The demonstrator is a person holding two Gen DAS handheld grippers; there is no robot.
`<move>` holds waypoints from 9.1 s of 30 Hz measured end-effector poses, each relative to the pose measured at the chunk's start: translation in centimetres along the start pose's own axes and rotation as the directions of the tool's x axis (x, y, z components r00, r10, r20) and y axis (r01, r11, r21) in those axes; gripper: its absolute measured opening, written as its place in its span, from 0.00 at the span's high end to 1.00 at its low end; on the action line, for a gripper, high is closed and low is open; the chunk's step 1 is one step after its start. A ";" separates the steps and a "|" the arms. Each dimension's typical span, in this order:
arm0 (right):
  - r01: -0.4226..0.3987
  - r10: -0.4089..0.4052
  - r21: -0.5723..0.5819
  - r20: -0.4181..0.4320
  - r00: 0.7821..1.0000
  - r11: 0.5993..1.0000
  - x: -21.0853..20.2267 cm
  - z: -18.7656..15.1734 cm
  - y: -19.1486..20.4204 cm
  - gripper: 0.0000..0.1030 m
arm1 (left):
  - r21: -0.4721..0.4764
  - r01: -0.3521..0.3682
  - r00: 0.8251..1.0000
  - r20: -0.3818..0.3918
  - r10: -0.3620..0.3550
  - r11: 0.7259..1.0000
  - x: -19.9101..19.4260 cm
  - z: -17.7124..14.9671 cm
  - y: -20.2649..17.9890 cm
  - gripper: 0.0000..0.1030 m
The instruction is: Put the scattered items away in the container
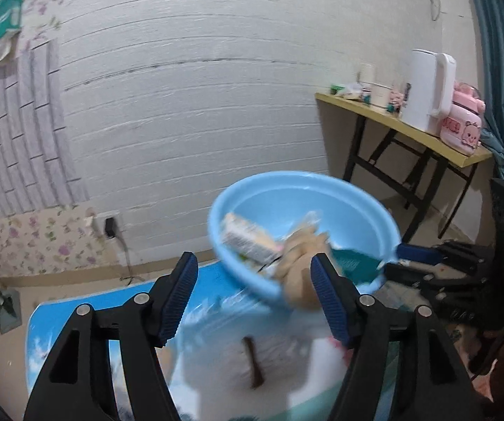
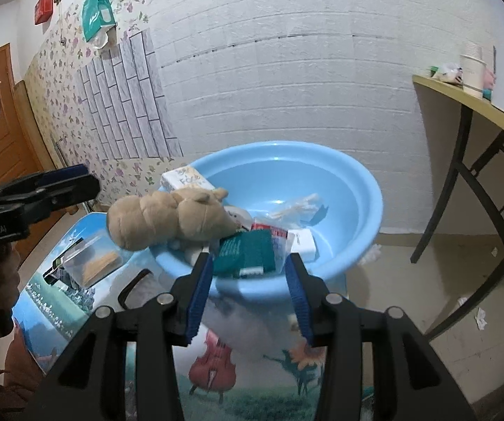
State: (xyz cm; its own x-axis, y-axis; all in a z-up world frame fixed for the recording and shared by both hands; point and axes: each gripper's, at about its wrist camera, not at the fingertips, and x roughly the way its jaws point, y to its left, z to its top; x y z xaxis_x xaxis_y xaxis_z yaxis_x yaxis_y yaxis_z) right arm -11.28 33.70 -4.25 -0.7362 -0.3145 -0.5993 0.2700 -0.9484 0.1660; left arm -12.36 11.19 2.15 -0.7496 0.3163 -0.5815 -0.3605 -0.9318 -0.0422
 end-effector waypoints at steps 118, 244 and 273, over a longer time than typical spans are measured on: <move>0.010 -0.026 -0.050 -0.329 0.944 0.999 5.7 -9.4 10.9 0.22 | -0.072 -0.238 0.939 -0.274 0.210 0.969 -7.2 -17.9 11.6 0.39; 0.031 -0.066 -0.158 -0.222 0.973 0.987 6.1 -10.6 11.8 0.00 | -0.130 -0.231 0.960 -0.193 0.204 0.964 -5.4 -20.1 11.5 0.00; 0.019 -0.053 -0.153 -0.220 0.974 0.988 5.7 -10.6 12.2 0.21 | -0.115 -0.204 0.967 -0.181 0.181 0.972 -6.3 -19.2 10.7 0.40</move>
State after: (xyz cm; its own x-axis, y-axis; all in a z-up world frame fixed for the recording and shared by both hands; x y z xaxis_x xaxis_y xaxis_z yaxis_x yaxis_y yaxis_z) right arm -5.64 20.78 -13.91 -0.5948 -0.2476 -0.7648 0.3478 -0.9370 0.0328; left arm -0.81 -4.17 -10.28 -0.6897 0.1050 -0.7165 -0.1341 -0.9908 -0.0162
